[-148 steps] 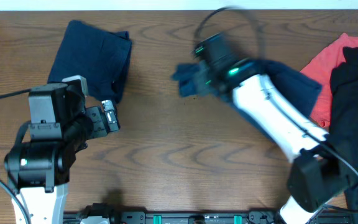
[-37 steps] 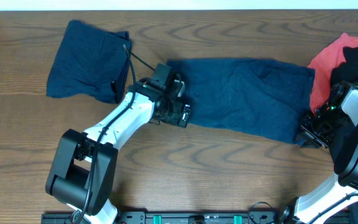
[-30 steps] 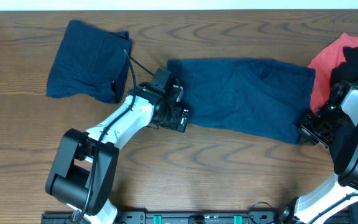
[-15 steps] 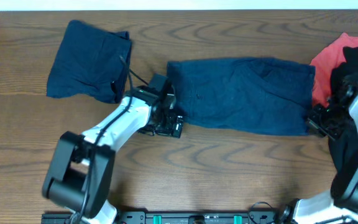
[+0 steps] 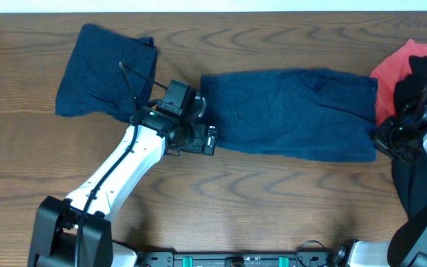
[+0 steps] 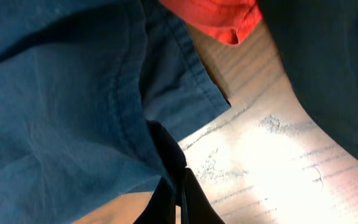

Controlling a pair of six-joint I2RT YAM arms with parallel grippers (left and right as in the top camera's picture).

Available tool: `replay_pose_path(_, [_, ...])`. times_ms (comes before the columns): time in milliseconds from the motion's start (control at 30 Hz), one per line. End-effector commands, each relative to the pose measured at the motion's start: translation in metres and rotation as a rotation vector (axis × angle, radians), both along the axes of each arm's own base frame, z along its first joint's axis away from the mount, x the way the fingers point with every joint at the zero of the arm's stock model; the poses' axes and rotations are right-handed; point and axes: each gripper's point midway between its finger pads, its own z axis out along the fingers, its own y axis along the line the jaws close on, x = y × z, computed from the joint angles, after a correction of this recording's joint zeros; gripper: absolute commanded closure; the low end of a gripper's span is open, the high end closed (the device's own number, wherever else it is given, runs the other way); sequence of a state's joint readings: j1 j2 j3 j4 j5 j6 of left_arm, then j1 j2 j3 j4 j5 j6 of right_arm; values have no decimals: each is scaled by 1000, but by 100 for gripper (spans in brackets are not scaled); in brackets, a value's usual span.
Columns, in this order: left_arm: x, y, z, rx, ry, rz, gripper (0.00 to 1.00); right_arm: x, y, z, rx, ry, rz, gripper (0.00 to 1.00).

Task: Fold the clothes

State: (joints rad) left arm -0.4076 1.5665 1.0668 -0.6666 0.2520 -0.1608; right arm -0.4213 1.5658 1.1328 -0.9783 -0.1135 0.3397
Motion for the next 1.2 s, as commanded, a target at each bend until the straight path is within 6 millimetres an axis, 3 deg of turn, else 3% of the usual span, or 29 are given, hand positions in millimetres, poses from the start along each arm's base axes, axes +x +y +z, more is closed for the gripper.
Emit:
replay_pose_path(0, [12,11,-11,70,-18,36,2,9,2,7,17,-58,9,99])
replay_pose_path(133, [15,9,-27,77,7,48,2,22,15,12,83,-128,64,99])
replay_pose_path(433, [25,-5,-58,17,72,136,2,22,16,12,90,-131,65,99])
replay_pose_path(667, [36,-14,-55,-38,40,158,2,22,16,12,91,-130,65,99])
replay_pose_path(1167, [40,-16,-55,-95,97,363,2,23,16,12,92,-134,65,99])
